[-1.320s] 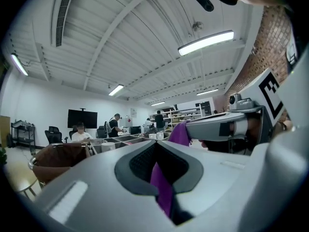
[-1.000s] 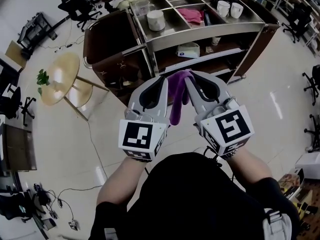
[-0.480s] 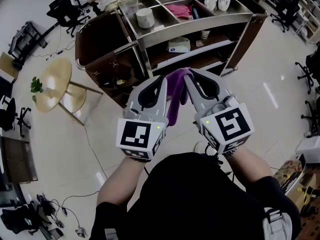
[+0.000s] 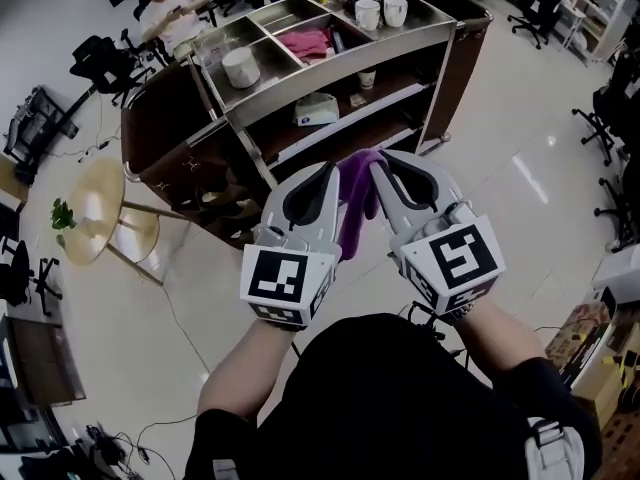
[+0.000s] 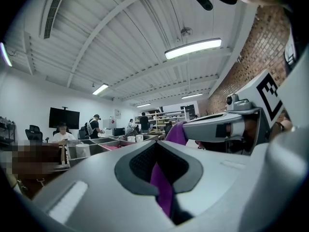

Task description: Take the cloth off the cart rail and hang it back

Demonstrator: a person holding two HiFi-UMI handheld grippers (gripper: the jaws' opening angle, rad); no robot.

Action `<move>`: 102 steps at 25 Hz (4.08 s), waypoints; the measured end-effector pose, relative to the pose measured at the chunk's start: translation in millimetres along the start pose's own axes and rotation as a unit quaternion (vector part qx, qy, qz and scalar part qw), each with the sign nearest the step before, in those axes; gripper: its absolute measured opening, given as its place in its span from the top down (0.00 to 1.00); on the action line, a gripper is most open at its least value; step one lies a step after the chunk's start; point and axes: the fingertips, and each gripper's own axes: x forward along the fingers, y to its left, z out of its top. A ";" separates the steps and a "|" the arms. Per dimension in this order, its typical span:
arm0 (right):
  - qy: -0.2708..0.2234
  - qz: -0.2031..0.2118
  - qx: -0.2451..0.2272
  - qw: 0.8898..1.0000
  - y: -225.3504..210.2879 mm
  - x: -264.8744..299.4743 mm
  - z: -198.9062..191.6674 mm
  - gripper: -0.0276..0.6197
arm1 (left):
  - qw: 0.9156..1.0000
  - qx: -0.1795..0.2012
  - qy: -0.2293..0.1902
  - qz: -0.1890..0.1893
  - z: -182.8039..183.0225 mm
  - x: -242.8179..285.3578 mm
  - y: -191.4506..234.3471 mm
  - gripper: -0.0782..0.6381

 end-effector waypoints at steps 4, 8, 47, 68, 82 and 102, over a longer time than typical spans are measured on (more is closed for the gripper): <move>-0.003 -0.015 -0.002 1.000 -38.9 -31.8 6.2 0.94 | 1.000 0.003 0.000 -0.018 9.4 33.6 -40.2 0.89; -0.005 -0.032 -0.002 0.999 -86.7 -60.5 5.9 0.94 | 0.999 0.006 -0.001 -0.036 14.0 74.2 -80.9 0.89; 0.010 -0.202 -0.004 0.979 -406.3 -170.0 -50.4 0.94 | 0.981 -0.003 -0.008 -0.191 -23.3 366.3 -269.2 0.89; 0.029 -0.225 -0.010 0.974 -529.0 -37.9 -70.7 0.94 | 0.979 -0.018 -0.013 -0.202 -47.7 513.6 -174.7 0.89; 0.009 -0.197 0.005 0.980 -598.2 -37.5 -80.3 0.94 | 0.985 0.003 0.003 -0.173 -58.6 574.1 -191.3 0.89; 0.001 -0.076 0.029 0.997 -775.5 -80.7 -93.9 0.94 | 0.998 0.019 0.030 -0.051 -59.1 722.8 -281.4 0.89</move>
